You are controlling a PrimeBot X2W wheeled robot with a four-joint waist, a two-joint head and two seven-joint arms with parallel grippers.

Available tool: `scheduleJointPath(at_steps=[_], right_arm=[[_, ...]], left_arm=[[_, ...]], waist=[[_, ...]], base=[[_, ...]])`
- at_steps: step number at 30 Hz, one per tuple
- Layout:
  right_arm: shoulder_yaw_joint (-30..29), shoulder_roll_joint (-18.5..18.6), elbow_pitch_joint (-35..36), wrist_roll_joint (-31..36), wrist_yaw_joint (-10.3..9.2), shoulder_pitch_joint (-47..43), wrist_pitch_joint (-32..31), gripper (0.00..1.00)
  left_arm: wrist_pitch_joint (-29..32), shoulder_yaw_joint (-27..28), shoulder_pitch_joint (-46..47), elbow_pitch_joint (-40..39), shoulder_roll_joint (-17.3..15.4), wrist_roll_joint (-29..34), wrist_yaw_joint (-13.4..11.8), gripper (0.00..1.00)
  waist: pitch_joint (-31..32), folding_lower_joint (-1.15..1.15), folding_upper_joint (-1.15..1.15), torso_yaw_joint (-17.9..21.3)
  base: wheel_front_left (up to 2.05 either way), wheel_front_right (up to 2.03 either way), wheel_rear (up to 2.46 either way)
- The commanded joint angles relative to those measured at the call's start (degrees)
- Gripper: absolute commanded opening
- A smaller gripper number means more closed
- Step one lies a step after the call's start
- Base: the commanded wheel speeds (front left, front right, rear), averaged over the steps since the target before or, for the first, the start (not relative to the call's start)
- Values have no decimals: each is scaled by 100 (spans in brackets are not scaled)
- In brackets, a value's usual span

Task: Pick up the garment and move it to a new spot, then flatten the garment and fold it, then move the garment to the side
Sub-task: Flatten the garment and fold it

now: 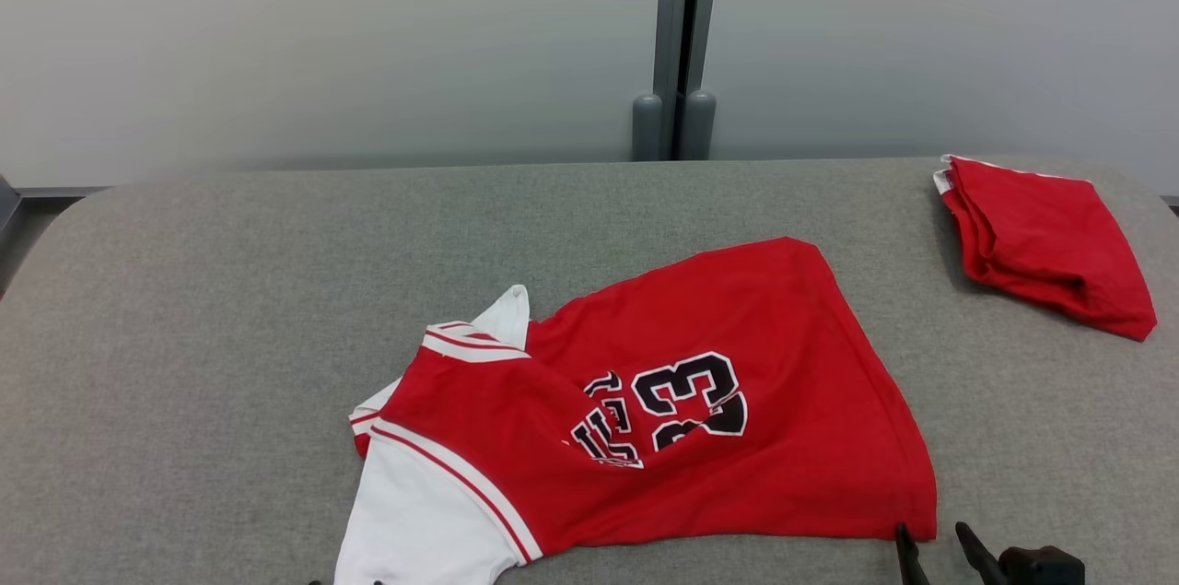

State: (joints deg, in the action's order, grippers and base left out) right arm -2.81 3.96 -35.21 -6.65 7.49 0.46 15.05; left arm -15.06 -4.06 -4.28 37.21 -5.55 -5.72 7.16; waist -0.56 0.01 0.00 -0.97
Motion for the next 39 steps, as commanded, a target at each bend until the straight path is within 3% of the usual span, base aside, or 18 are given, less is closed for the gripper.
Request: scheduleJointPath(at_steps=[1,5,11,12,13,14,15,23,28,33,39], right_arm=[[35,31,-137,-56,2,156,17,100],[81,17,-368,-146,2,275,17,100],[268,-15,-835,-359,3,495,7,100],[334,-25,-890,-410,3,522,5,95],[388,-34,-928,-470,3,541,4,40],[425,-42,-856,-537,4,563,5,4],[442,-43,-775,-586,3,561,6,0],[713,26,373,-806,3,318,12,0],[956,303,1155,-849,3,846,12,0],[1341,663,1182,-1000,3,2259,12,0],[1855,872,174,-1311,3,4913,-88,0]], left_arm=[[-14,0,195,71,-47,-42,35,100],[-14,-75,314,201,-21,-140,30,100],[22,-714,463,698,4,-571,33,98],[23,-797,492,747,5,-661,33,71],[28,-875,500,783,16,-751,34,18],[28,-959,502,794,1,-841,35,18],[27,-1037,510,748,-18,-910,35,0],[-14,-1081,579,-832,-149,-1294,30,0],[-14,-1104,1358,-1677,-421,-1352,31,0],[62,-1330,2968,-1419,-840,-1905,30,0],[504,-1254,5588,-448,-1223,-2624,31,0]], waist=[[-53,-1,0,-7],[-115,-1,0,-3],[-139,-1,0,15],[-133,-1,0,15],[-124,-1,0,16],[-108,-1,0,14],[-98,-1,0,15],[-58,-1,0,-31],[-213,-1,0,-32],[-621,-1,0,84],[-1537,-1,0,308]], base=[[0,0,0],[0,0,0],[0,0,0],[0,0,0],[0,0,0],[0,0,0],[0,0,0],[0,0,0],[0,0,0],[0,0,0],[0,0,0]])
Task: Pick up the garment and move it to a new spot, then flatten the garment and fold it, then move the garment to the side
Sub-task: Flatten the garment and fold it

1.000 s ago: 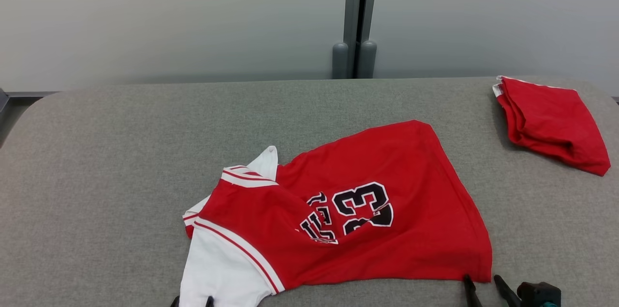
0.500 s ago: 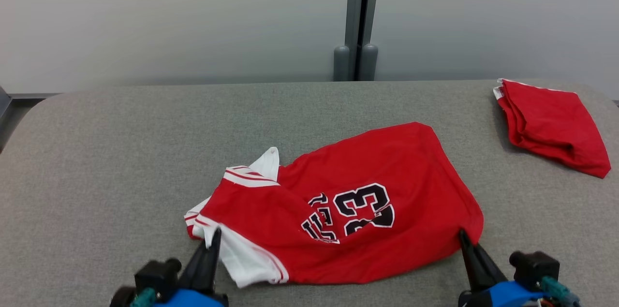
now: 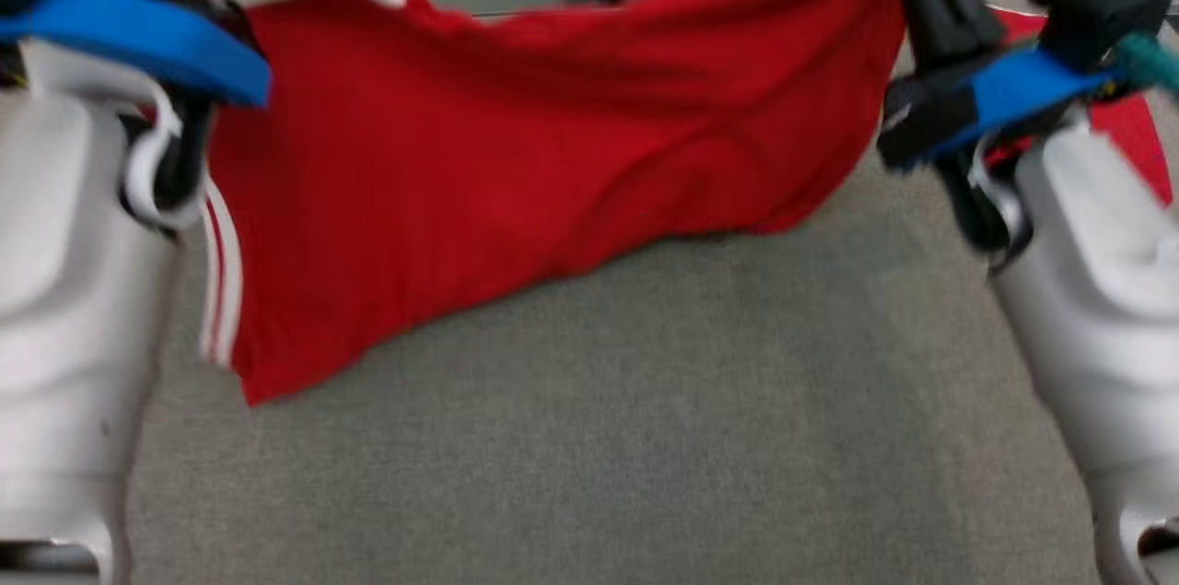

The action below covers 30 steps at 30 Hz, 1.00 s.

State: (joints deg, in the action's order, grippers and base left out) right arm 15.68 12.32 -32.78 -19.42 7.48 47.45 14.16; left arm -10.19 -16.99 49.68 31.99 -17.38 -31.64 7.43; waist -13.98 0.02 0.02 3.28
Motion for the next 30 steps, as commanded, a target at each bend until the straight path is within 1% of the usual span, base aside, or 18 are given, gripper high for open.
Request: scheduleJointPath(at_steps=[1,2,4,6,8,10,12,15,16,19,22,23,25,27,28,30], right_arm=[[-19,-4,-281,-173,3,665,-16,0],[-55,-77,-490,-337,3,1123,-47,0],[-180,-156,-904,-643,4,1948,-96,0],[-220,-208,-1268,-865,4,2654,-133,0],[-226,-232,-1603,-1038,4,3221,-135,0],[-270,-248,-1917,-1196,4,3659,-94,0],[-199,-266,-2131,-1317,4,3976,-74,0],[-79,-216,-2295,-1477,4,4153,10,0],[-68,-226,-2330,-1580,4,4113,29,0],[238,-230,-2424,-1717,4,3721,65,0],[536,-199,-2358,-1898,4,3186,95,0],[642,-195,-2296,-1975,4,2954,102,0],[829,-136,-2139,-2134,4,2461,107,0],[935,-35,-1918,-2301,4,1918,105,0],[997,-11,-1778,-2383,4,1619,106,0],[1066,84,-1513,-2507,4,1026,106,0]], left_arm=[[58,88,643,213,-78,-85,3,0],[84,117,1110,368,-139,-86,3,0],[123,79,1902,676,-160,-44,3,0],[64,11,2650,929,-119,5,4,0],[-51,47,3298,1201,-67,-74,4,0],[-188,122,3814,1479,36,-200,3,0],[-251,-51,4142,1672,153,-237,4,0],[-387,-280,4353,1749,256,-405,4,0],[-414,-376,4324,1754,257,-465,4,0],[-453,-770,3878,1730,296,-703,4,0],[-495,-1133,3210,1589,192,-779,4,0],[-502,-1171,2925,1484,173,-805,4,0],[-505,-1108,2301,1202,130,-782,4,0],[-502,-828,1569,884,128,-757,4,0],[-499,-825,1122,760,141,-672,4,0],[-502,-515,397,390,154,-534,-57,0]], waist=[[-341,-2,-2,-88],[-490,-2,-2,-52],[-712,-2,-2,-2],[-881,-2,-2,22],[-976,-2,-2,31],[-1010,-2,-2,31],[-1017,-2,-2,12],[-1006,-2,-2,-52],[-1001,-2,-2,-70],[-932,-2,-2,-135],[-829,-2,-2,-156],[-788,-2,-2,-159],[-711,-2,-2,-178],[-634,-2,-2,-194],[-593,-2,-2,-192],[-499,-2,-2,-203]], base=[[0,0,0],[0,0,0],[0,0,0],[0,0,0],[0,0,0],[0,0,0],[0,0,0],[0,0,0],[0,0,0],[0,0,0],[0,0,0],[0,0,0],[0,0,0],[0,0,0],[0,0,0],[0,0,0]])
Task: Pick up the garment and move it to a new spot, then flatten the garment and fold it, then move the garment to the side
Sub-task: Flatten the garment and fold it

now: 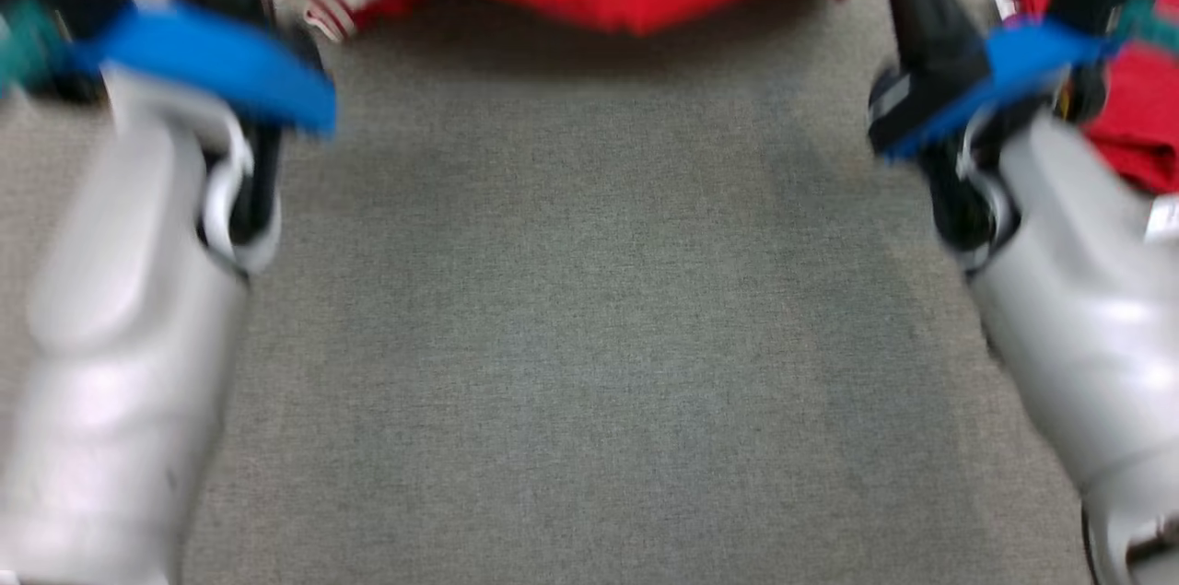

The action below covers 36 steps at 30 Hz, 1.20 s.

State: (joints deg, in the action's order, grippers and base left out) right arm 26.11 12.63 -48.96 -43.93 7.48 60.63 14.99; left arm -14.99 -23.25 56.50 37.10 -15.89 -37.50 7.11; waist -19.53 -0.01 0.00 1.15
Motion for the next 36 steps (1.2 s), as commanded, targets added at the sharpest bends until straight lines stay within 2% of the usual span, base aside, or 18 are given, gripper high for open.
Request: scheduleJointPath(at_steps=[1,9,16,21,29,36], right_arm=[[36,86,242,-127,4,-577,23,0],[23,288,1173,-580,4,-2735,22,0],[-67,340,1614,-869,4,-4456,22,0],[-316,333,1928,-987,4,-5541,22,0],[-698,410,2529,-826,4,-6543,-325,0],[-1090,226,3048,-552,4,-6742,-868,0]], left_arm=[[-23,288,-693,-320,31,115,-66,0],[-24,1319,-3651,-1695,407,810,-225,0],[-25,1808,-5578,-2410,932,1009,-166,0],[-25,1963,-6649,-2782,1105,1181,-227,0],[-23,1747,-7409,-3059,1135,1293,-234,0],[42,1591,-7209,-3118,1016,1392,-201,0]], waist=[[105,1,0,22],[562,1,0,11],[1286,1,0,-68],[1751,1,0,-142],[1900,1,0,-162],[1836,1,0,-94]], base=[[0,0,0],[0,0,0],[0,0,0],[0,0,0],[0,0,0],[0,0,0]])
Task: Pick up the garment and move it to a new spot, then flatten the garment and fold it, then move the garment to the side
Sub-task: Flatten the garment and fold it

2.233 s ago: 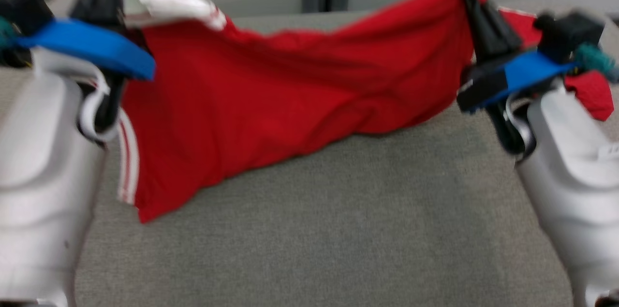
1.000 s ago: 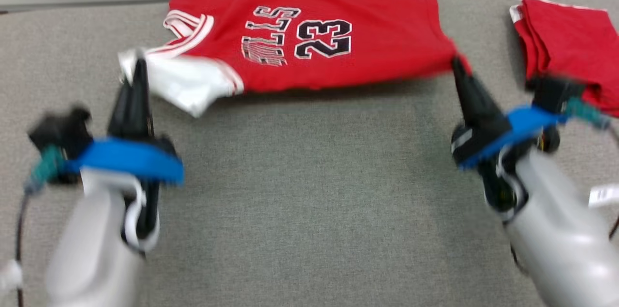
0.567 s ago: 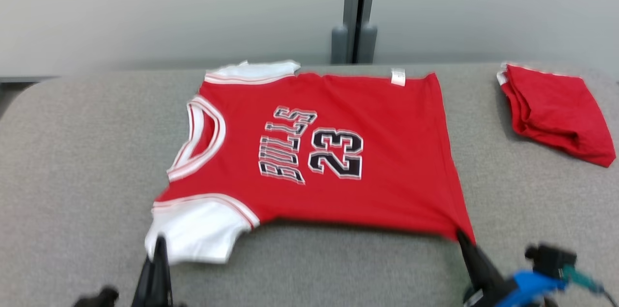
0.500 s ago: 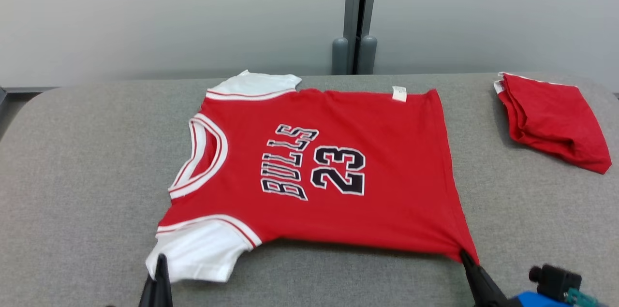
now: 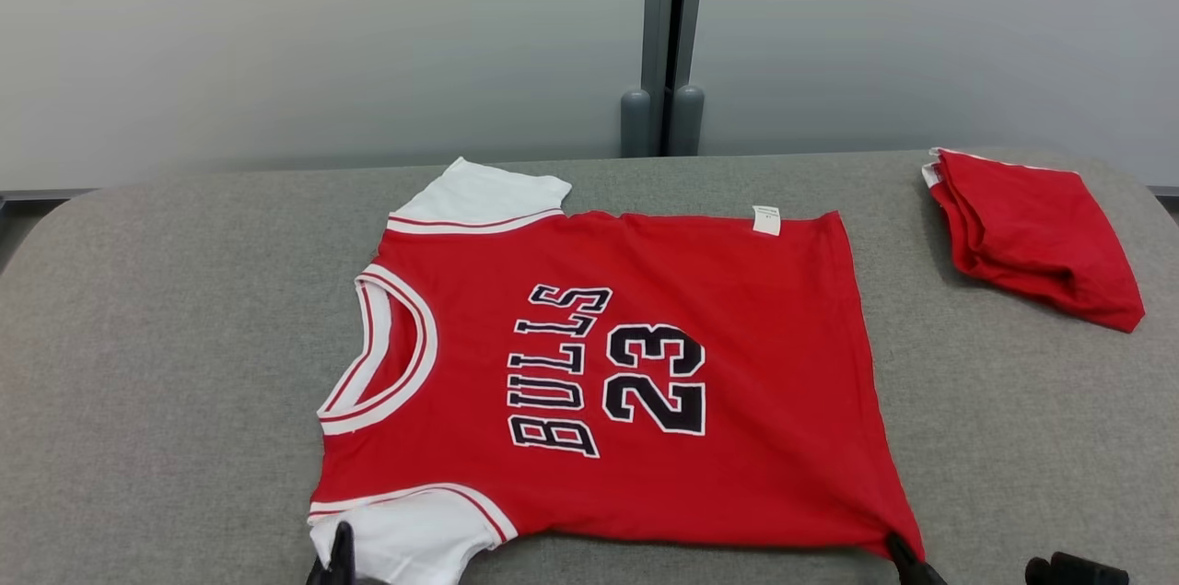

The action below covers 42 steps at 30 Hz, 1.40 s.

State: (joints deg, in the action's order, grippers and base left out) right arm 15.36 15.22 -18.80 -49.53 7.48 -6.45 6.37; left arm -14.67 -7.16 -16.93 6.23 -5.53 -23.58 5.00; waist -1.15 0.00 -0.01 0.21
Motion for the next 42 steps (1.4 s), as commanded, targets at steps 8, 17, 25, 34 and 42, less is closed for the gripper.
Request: scheduleJointPath(at_steps=[8,17,25,34,42], right_arm=[[-374,-327,297,60,4,321,-584,0],[-467,-462,-43,176,4,1279,-975,0],[-220,-515,-875,249,4,2274,-822,0],[214,-337,-1430,305,4,2620,-87,100],[543,45,-1520,547,4,2032,438,100]], left_arm=[[173,-104,1063,267,-456,41,147,0],[360,-429,2672,1305,-811,18,232,0],[225,-792,3848,2572,-998,-22,249,0],[2,-1235,4370,3549,-1013,-157,246,100],[-53,-1014,3470,3277,-1032,-57,182,100]], waist=[[-96,0,1,72],[-569,0,1,231],[-905,0,1,348],[-909,0,1,284],[-574,0,1,266]], base=[[0,0,0],[0,0,0],[0,0,0],[0,0,0],[0,0,0]])
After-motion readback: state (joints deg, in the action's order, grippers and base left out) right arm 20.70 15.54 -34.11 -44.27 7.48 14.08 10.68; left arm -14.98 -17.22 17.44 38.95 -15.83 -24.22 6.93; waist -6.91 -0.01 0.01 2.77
